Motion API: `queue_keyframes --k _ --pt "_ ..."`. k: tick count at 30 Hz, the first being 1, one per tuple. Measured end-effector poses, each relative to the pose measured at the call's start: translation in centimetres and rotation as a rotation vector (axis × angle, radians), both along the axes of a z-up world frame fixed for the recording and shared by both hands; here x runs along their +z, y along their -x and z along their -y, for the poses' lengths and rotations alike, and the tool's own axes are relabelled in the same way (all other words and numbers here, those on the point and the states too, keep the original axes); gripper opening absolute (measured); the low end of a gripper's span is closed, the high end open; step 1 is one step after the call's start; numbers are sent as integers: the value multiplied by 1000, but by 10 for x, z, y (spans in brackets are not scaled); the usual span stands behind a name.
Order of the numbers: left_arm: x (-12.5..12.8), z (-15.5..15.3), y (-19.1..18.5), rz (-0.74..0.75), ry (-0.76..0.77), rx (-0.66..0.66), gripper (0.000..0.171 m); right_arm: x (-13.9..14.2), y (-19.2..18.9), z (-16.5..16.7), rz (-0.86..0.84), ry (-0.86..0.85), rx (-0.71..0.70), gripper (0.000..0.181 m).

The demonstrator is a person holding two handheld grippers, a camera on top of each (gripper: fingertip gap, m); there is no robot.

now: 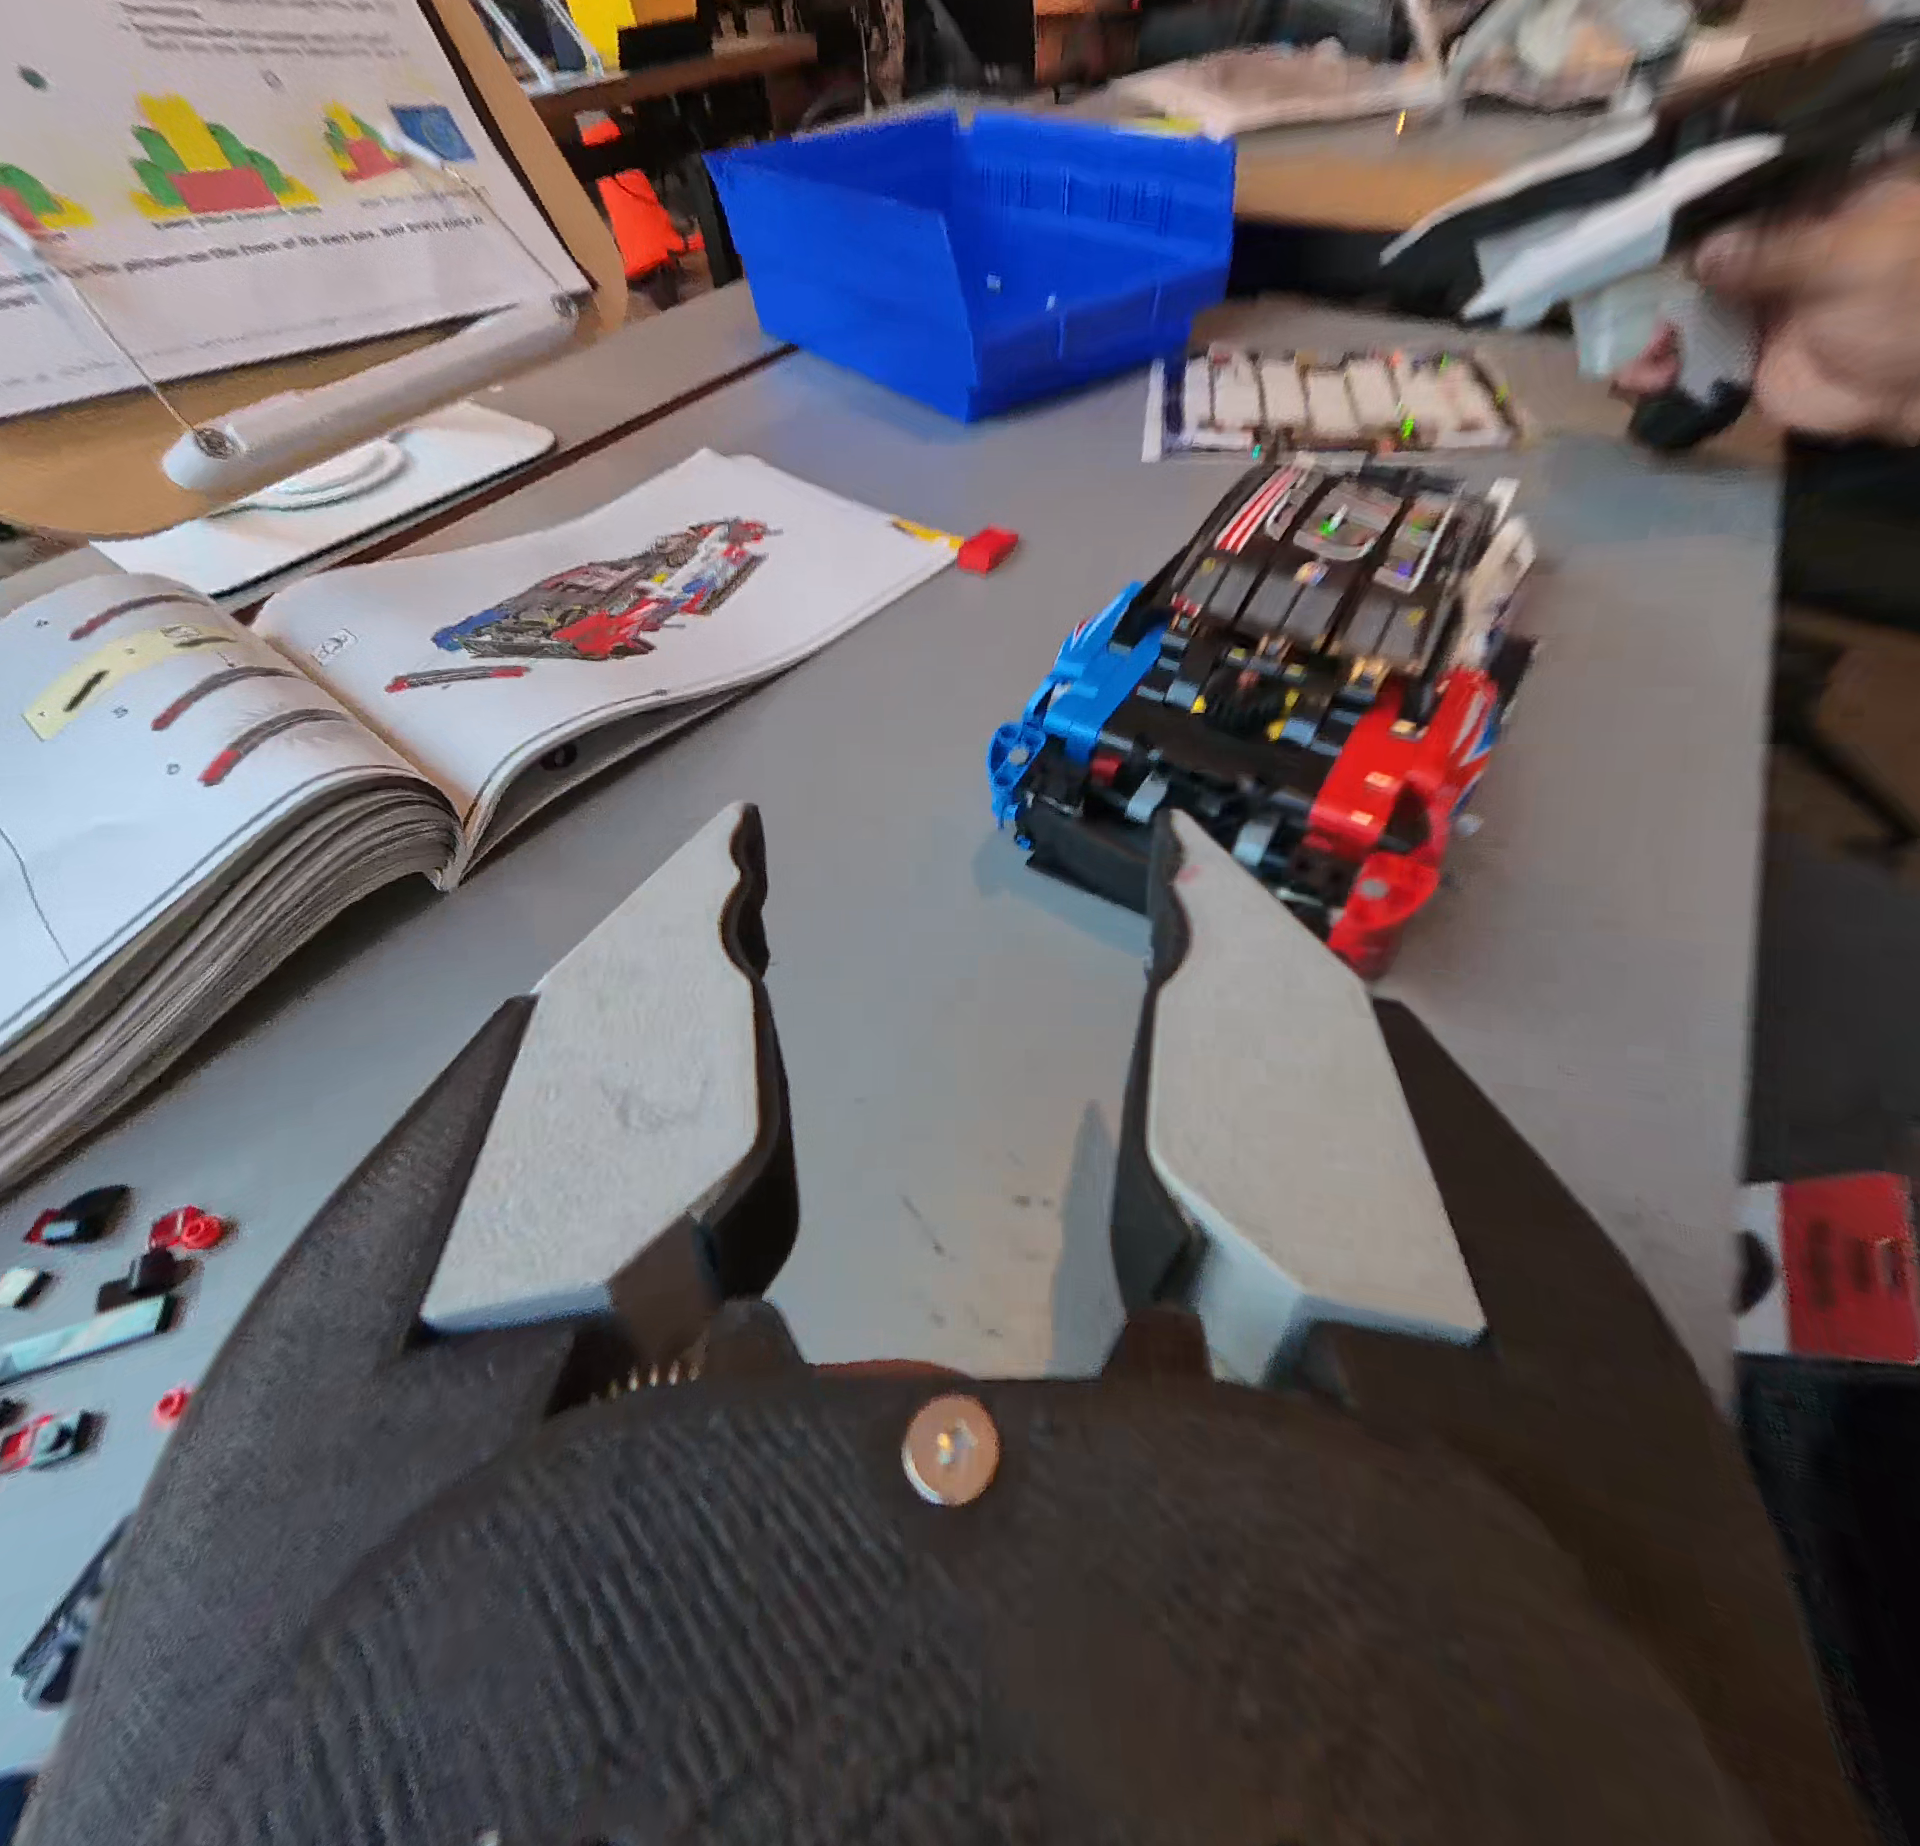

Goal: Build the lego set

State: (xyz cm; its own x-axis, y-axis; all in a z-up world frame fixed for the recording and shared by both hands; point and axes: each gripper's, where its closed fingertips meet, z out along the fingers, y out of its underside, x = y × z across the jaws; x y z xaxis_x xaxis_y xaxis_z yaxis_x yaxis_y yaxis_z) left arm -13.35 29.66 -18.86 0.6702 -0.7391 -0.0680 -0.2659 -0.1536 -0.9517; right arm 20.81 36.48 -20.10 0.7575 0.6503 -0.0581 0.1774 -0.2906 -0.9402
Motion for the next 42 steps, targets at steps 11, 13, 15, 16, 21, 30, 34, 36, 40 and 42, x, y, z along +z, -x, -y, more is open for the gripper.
queue_keyframes --k 11,13,15,16,21,30,34,36,40,42 --pt "-23 -18 -23 -104 -48 -106 32 -11 44 -34 250 -246 80 60" --pt "-18 -18 -22 -94 -86 -98 24 -7 42 -34 247 -274 61 56" --pt "-19 -19 -23 -112 -99 -90 24 -3 38 -36 220 -279 41 56" --pt "-21 -19 -23 -124 -103 -89 24 -1 36 -37 200 -279 32 57" --pt "-21 -21 -22 -132 -104 -76 24 10 26 -39 122 -292 -7 56" --pt "-16 -24 -18 -80 -92 -64 24 6 33 -36 162 -294 21 52" --pt "-16 -24 -18 -75 -95 -58 24 10 33 -35 148 -314 19 51" --pt "-15 -25 -17 -72 -94 -53 24 12 32 -34 133 -322 16 50" --pt "-16 -25 -17 -77 -97 -49 24 14 31 -32 111 -318 19 46" --pt "-16 -25 -17 -82 -101 -47 24 14 31 -33 110 -315 15 46"
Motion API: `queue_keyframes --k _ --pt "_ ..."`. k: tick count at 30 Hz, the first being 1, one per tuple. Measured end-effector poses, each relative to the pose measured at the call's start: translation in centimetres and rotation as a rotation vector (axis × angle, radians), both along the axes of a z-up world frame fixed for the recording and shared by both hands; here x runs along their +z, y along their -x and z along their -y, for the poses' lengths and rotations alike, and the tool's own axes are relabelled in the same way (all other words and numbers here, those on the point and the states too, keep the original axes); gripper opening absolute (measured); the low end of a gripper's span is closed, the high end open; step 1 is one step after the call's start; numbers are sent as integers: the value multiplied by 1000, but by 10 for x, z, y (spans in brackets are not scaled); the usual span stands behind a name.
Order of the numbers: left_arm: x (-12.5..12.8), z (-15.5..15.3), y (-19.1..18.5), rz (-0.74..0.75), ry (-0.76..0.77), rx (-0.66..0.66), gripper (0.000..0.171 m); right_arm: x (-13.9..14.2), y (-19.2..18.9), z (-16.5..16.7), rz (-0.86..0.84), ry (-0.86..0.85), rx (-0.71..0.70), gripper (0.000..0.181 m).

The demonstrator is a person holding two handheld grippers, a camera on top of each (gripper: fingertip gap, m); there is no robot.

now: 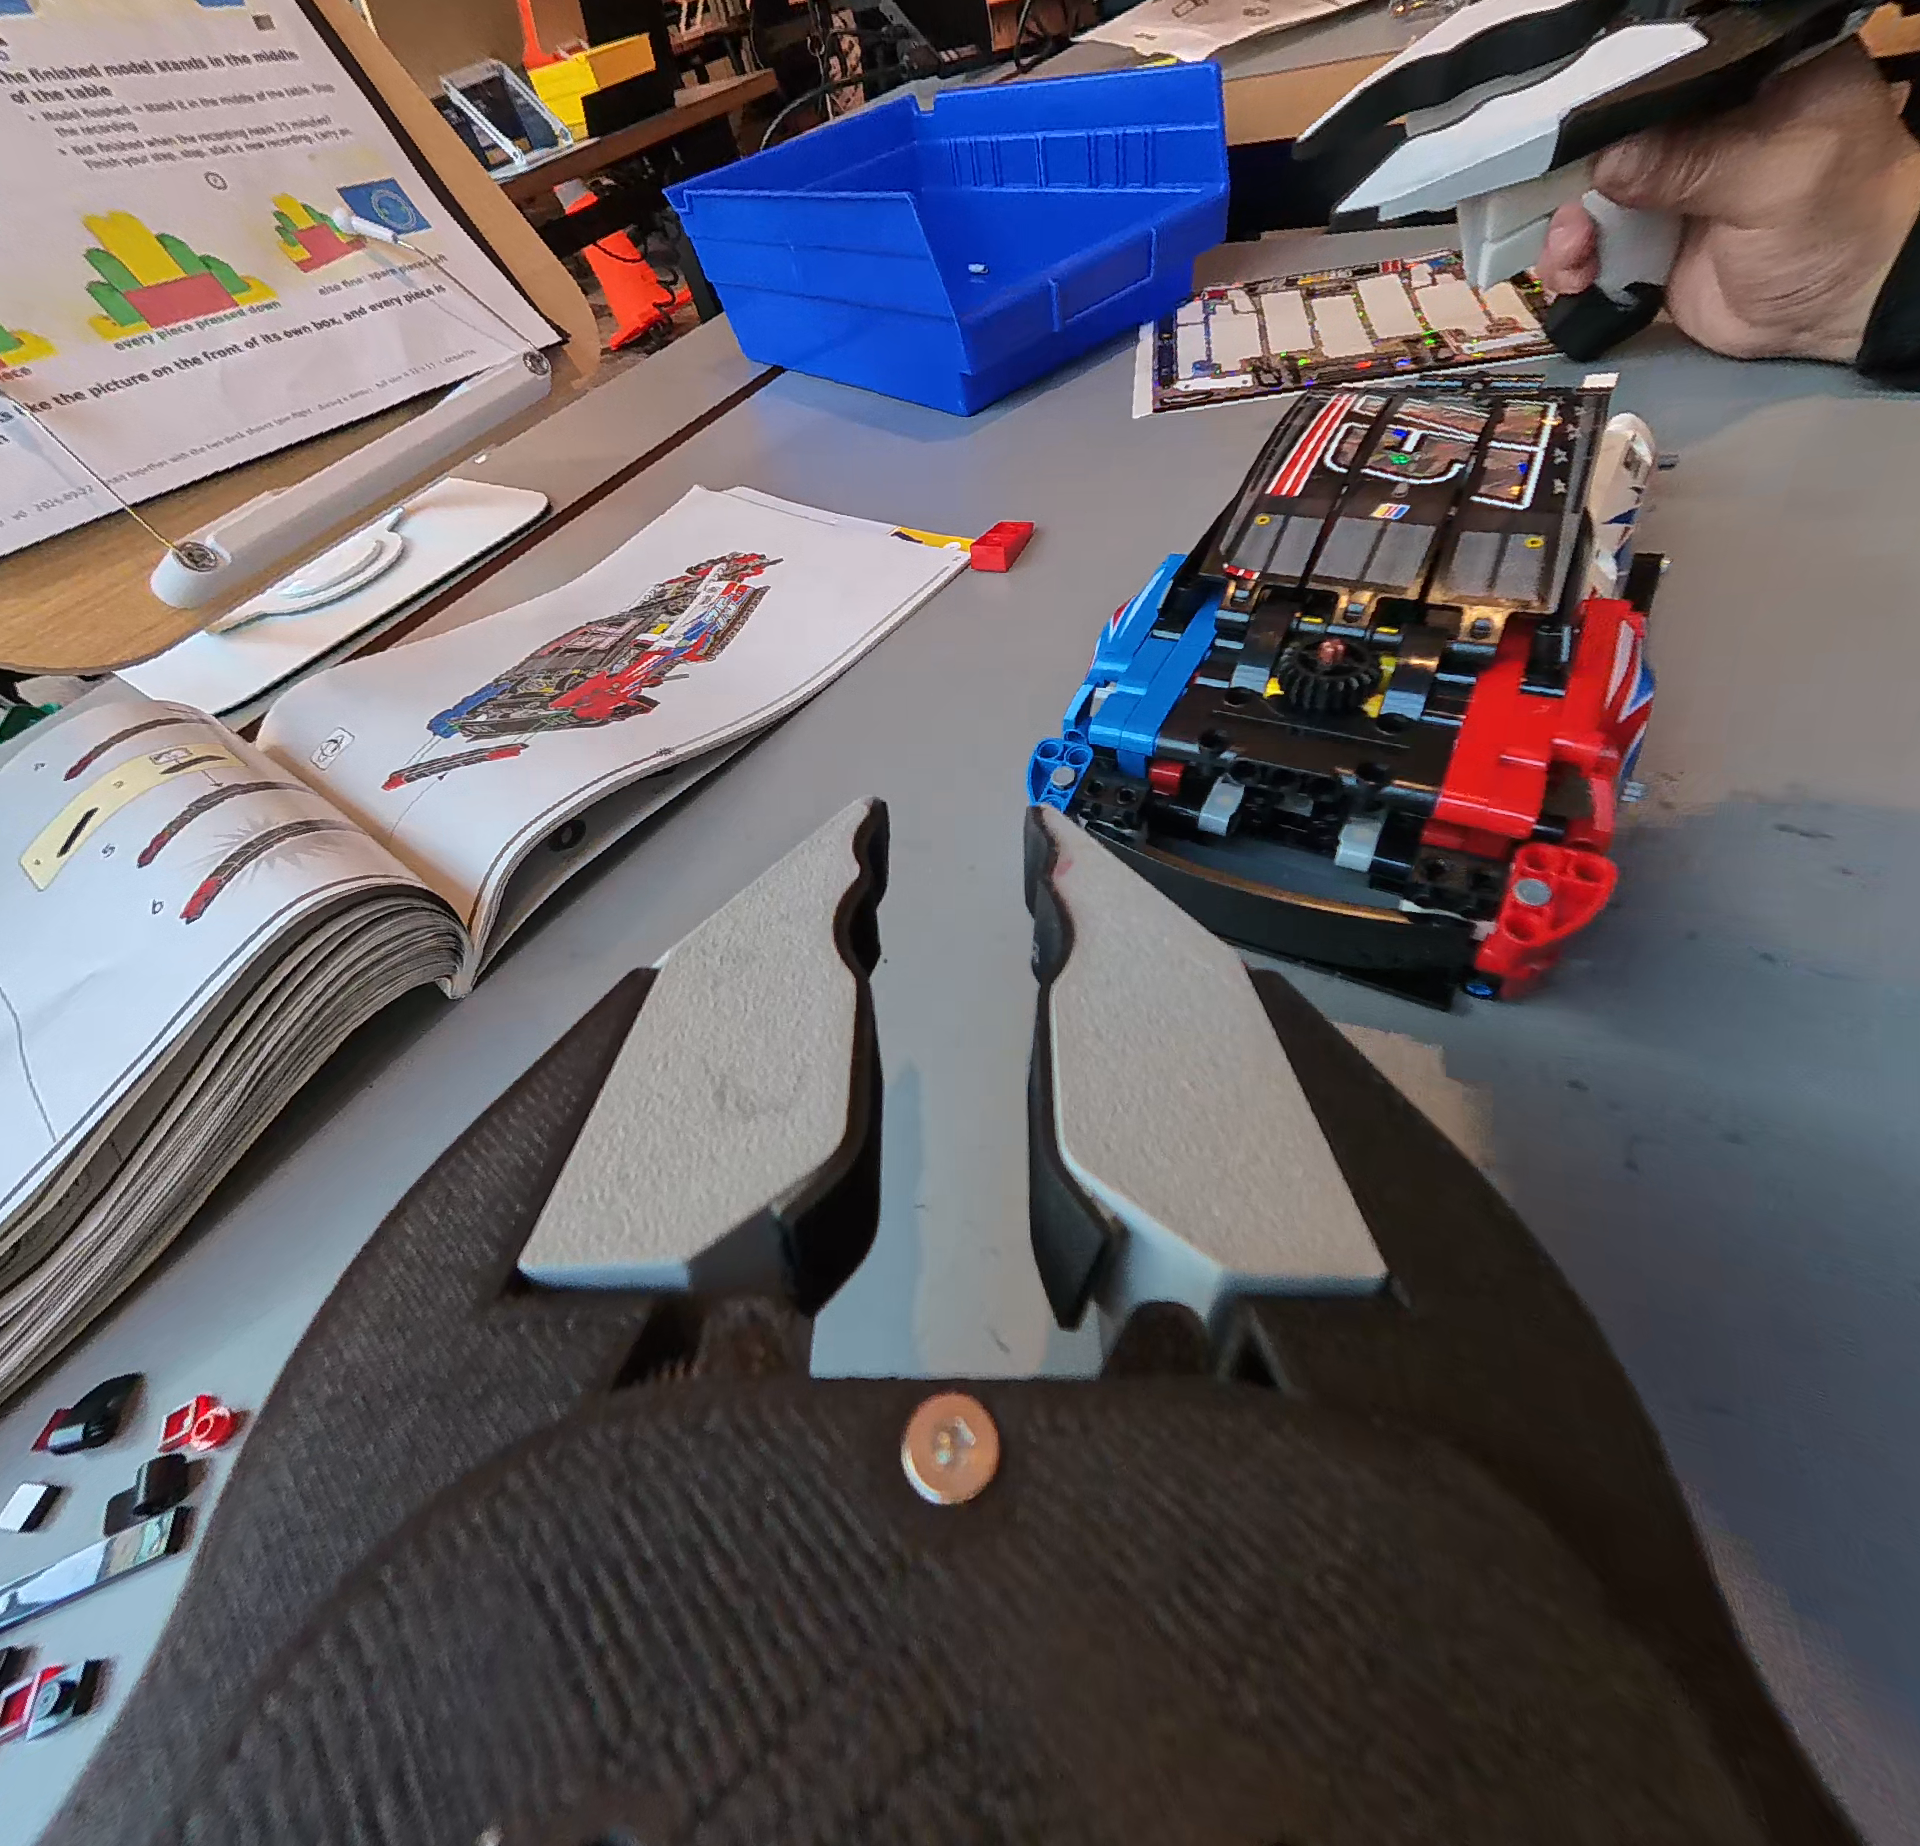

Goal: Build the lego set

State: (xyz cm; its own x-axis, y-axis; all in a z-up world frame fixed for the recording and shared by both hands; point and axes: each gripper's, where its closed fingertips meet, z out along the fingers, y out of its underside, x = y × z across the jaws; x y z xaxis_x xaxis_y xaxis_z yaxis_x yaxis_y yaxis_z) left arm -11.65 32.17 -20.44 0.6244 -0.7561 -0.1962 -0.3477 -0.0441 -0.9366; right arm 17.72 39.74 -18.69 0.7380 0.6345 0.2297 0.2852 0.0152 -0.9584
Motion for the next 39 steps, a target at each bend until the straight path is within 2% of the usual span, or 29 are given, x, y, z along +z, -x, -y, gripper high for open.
queue_keyframes --k 39 --pt "-2 -7 4 -2 23 53 26 -10 5 4 81 11 -6 31"
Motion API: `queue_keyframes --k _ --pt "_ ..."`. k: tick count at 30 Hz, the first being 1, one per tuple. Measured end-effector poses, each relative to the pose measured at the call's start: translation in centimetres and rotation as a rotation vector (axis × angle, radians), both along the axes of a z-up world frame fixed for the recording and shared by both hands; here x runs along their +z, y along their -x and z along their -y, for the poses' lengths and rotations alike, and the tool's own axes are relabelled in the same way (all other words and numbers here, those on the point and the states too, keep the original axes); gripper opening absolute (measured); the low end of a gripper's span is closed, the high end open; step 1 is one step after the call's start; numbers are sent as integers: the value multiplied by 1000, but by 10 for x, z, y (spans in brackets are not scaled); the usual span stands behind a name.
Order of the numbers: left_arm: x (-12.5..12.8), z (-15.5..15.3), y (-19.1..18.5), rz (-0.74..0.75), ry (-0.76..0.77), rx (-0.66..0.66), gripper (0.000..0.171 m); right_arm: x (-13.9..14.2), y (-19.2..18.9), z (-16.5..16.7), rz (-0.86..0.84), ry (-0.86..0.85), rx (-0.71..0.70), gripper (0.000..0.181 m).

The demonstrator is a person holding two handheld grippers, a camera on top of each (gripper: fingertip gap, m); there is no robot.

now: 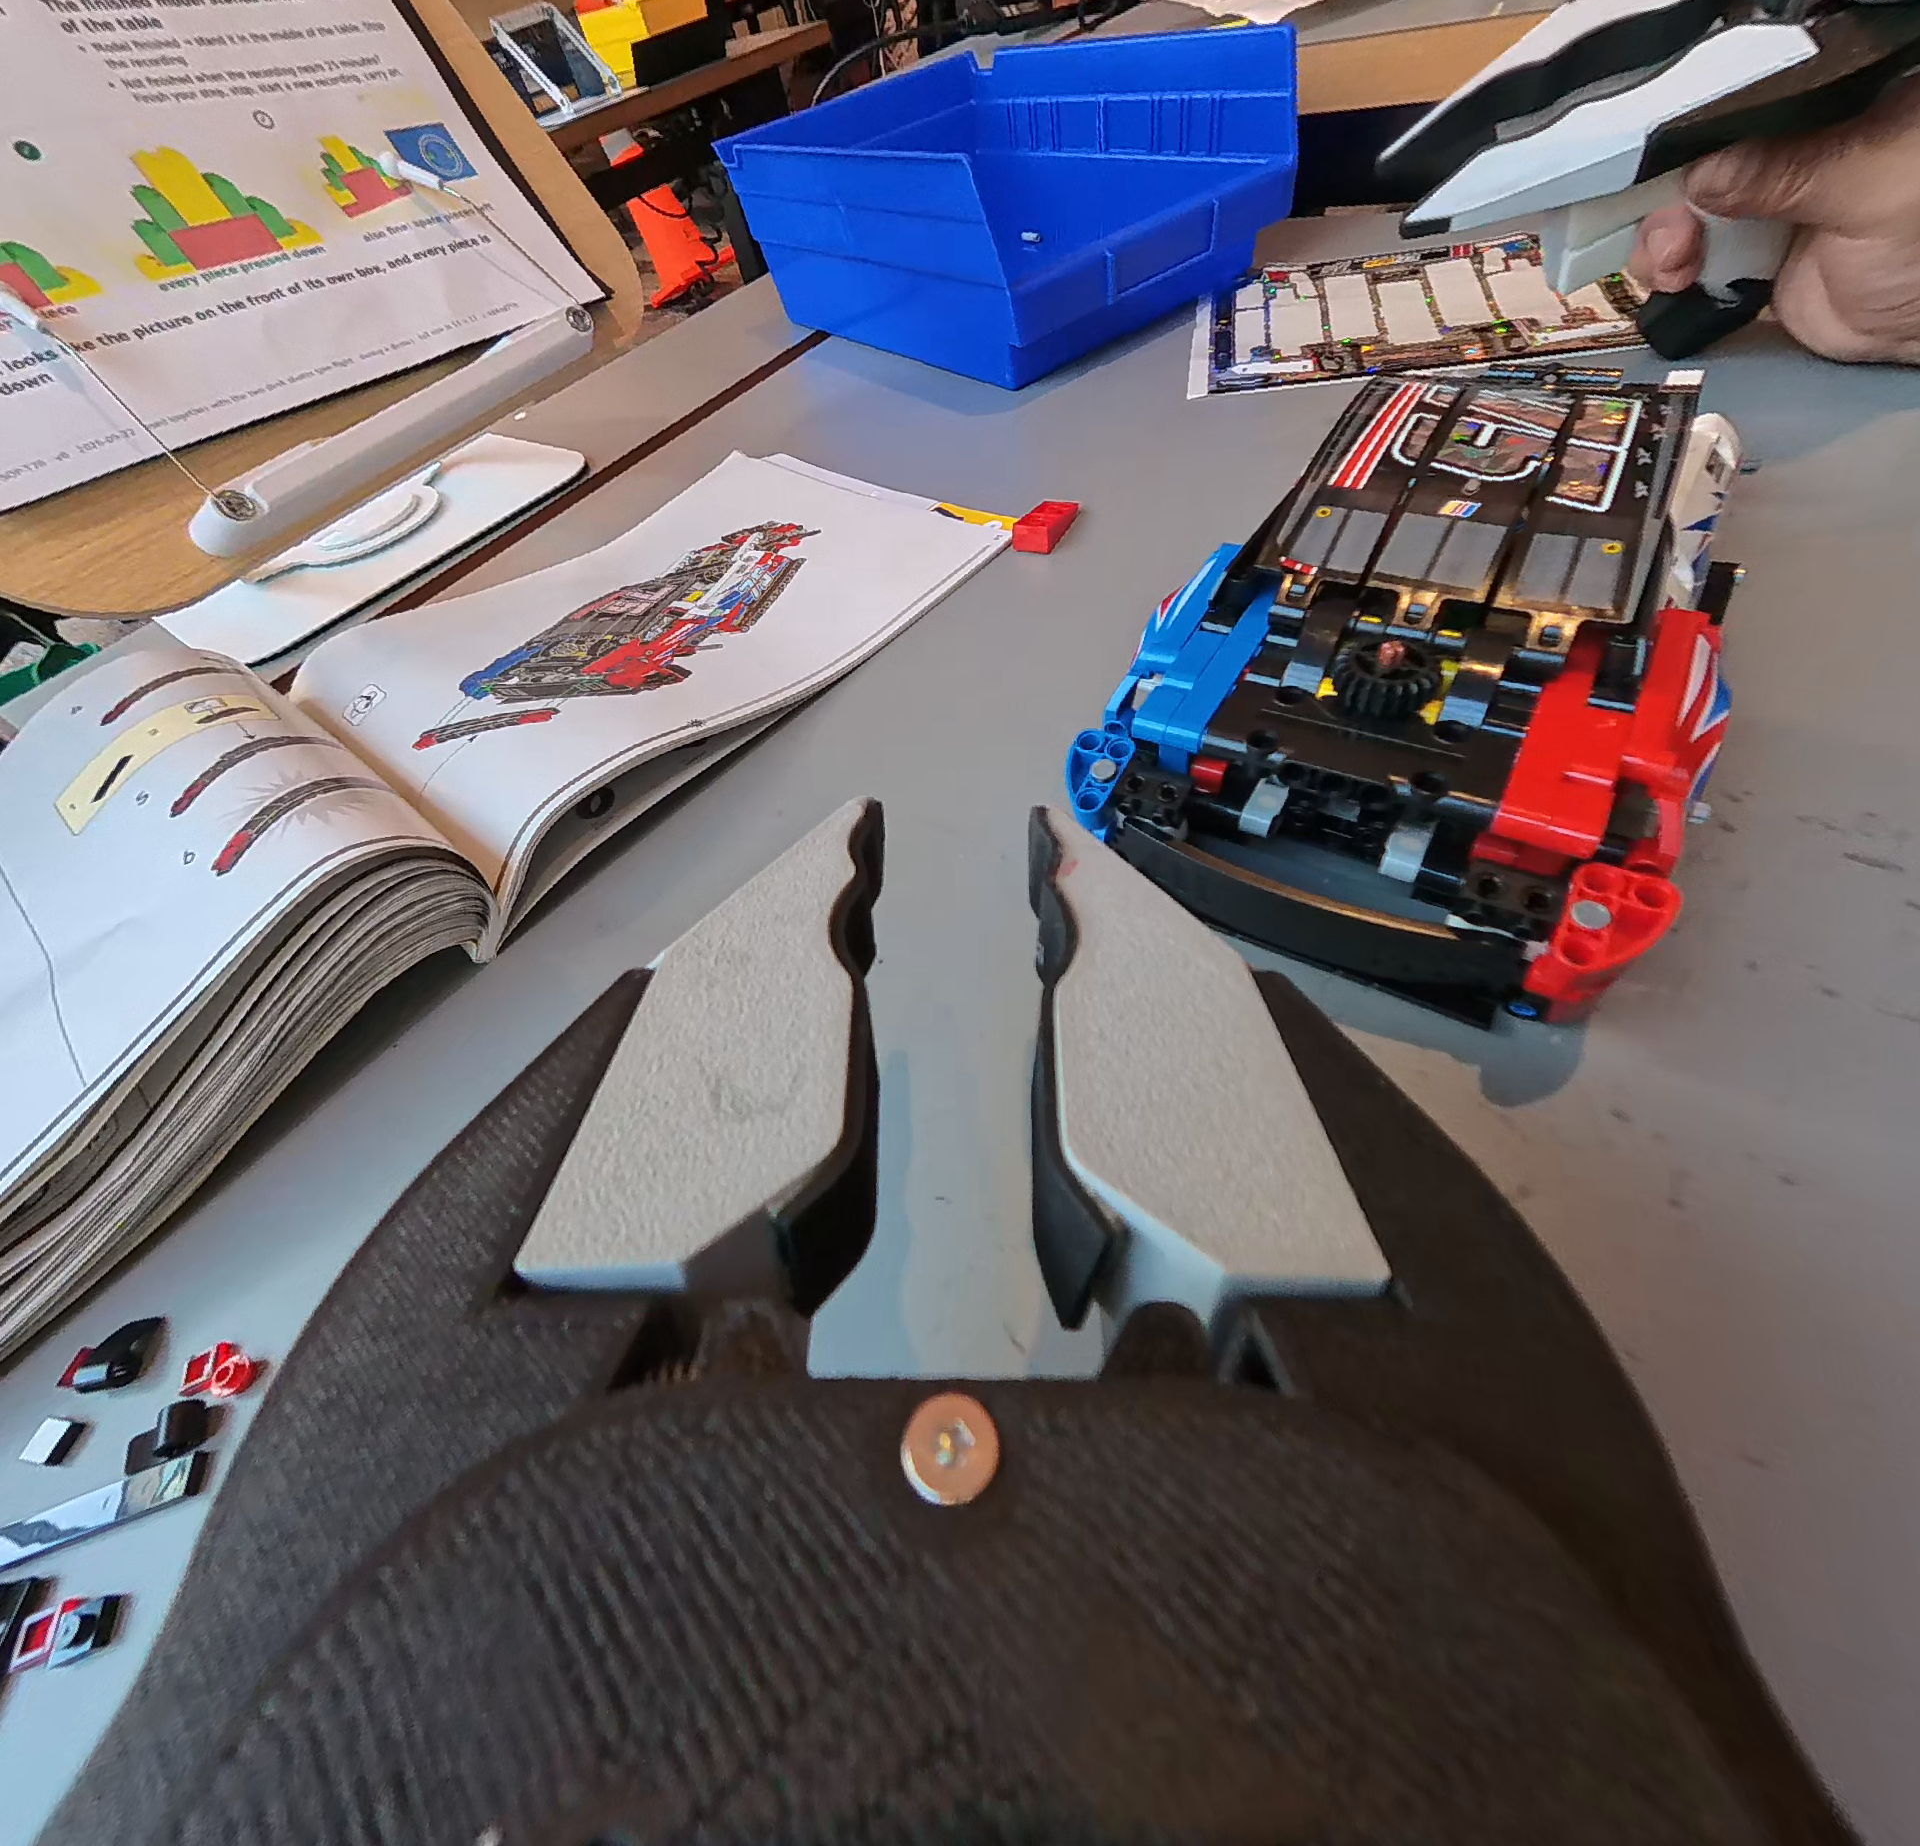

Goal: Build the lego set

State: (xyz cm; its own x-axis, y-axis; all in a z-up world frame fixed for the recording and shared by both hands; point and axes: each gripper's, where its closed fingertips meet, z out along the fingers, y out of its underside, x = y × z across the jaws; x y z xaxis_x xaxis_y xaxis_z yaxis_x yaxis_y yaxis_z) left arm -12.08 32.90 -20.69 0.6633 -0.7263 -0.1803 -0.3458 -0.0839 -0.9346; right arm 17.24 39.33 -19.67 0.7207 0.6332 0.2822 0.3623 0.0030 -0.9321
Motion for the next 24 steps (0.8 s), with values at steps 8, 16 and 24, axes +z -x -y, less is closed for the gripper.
queue_keyframes --k 8,16,24 --pt "2 -1 2 8 -10 11 25 -3 -1 1 21 4 -8 25" --pt "2 -2 3 8 -11 22 25 -4 0 1 35 1 -13 25" --pt "25 -23 -36 -1 58 -129 27 -4 0 1 28 10 -7 24"
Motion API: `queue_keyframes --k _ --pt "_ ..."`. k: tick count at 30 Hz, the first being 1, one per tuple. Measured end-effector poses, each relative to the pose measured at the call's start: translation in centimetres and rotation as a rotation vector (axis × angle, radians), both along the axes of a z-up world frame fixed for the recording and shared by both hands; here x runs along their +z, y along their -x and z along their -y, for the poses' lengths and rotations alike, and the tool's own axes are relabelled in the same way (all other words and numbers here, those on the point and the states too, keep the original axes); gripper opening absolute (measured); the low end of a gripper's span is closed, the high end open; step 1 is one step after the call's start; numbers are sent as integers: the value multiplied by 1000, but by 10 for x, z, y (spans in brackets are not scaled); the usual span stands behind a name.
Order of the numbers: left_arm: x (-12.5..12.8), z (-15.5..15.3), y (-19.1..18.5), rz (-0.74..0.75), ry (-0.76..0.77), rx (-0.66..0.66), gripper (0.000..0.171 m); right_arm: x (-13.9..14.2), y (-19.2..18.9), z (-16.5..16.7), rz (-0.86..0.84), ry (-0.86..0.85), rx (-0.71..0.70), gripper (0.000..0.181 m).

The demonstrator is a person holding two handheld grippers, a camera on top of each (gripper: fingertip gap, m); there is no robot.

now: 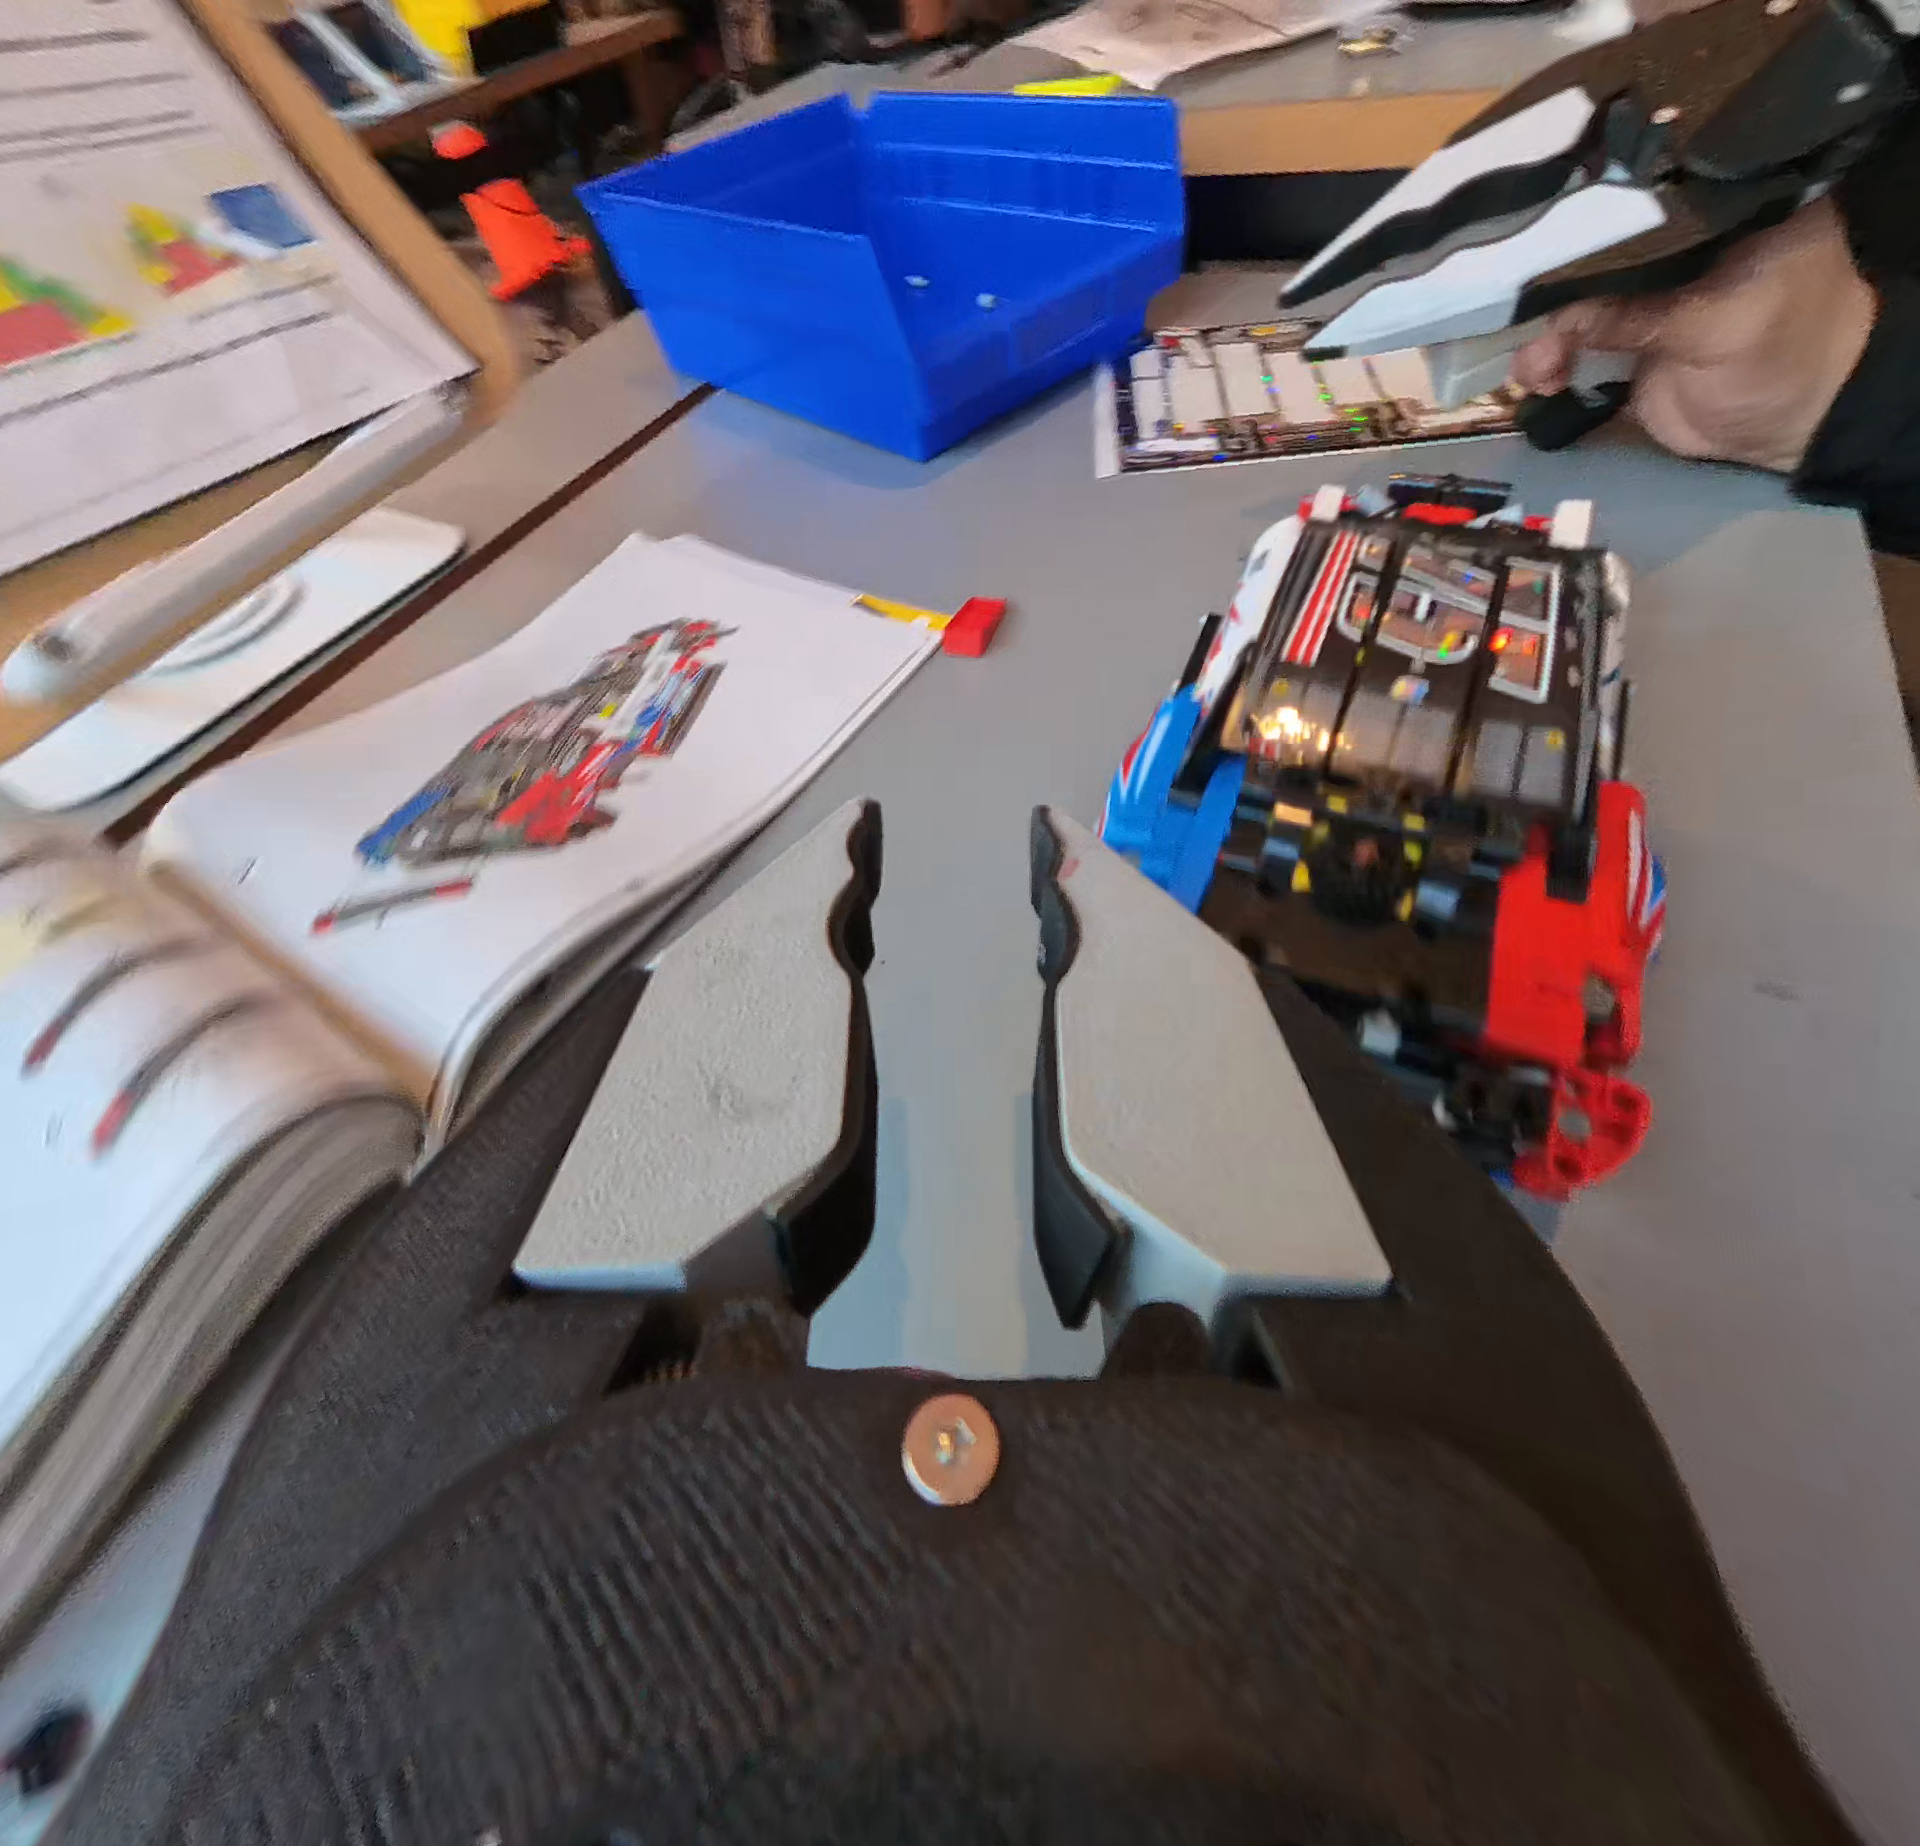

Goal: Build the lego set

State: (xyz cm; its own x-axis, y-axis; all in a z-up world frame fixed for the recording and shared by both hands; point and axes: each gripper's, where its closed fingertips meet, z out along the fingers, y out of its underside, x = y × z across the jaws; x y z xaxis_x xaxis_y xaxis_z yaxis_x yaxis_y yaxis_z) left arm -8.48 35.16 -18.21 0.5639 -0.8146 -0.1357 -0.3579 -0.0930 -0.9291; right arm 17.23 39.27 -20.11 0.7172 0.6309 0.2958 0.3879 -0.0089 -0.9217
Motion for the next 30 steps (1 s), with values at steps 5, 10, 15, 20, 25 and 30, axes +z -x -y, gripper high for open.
queue_keyframes --k 5,10,15,20,25,30 --pt "-9 -53 -61 -168 245 -164 36 1 0 0 -8 0 3 24" --pt "-60 -91 -113 -311 465 -251 47 2 -1 -1 -18 -2 0 27" --pt "-90 -102 -131 -400 518 -264 44 2 -1 -1 -21 -1 4 27" --pt "-93 -99 -134 -411 463 -302 14 1 1 -1 -11 -1 13 28" --pt "-70 -83 -130 -242 556 -321 14 3 4 2 22 -46 20 27" --pt "13 -22 -136 325 1063 -521 14 27 37 31 149 -164 110 26"
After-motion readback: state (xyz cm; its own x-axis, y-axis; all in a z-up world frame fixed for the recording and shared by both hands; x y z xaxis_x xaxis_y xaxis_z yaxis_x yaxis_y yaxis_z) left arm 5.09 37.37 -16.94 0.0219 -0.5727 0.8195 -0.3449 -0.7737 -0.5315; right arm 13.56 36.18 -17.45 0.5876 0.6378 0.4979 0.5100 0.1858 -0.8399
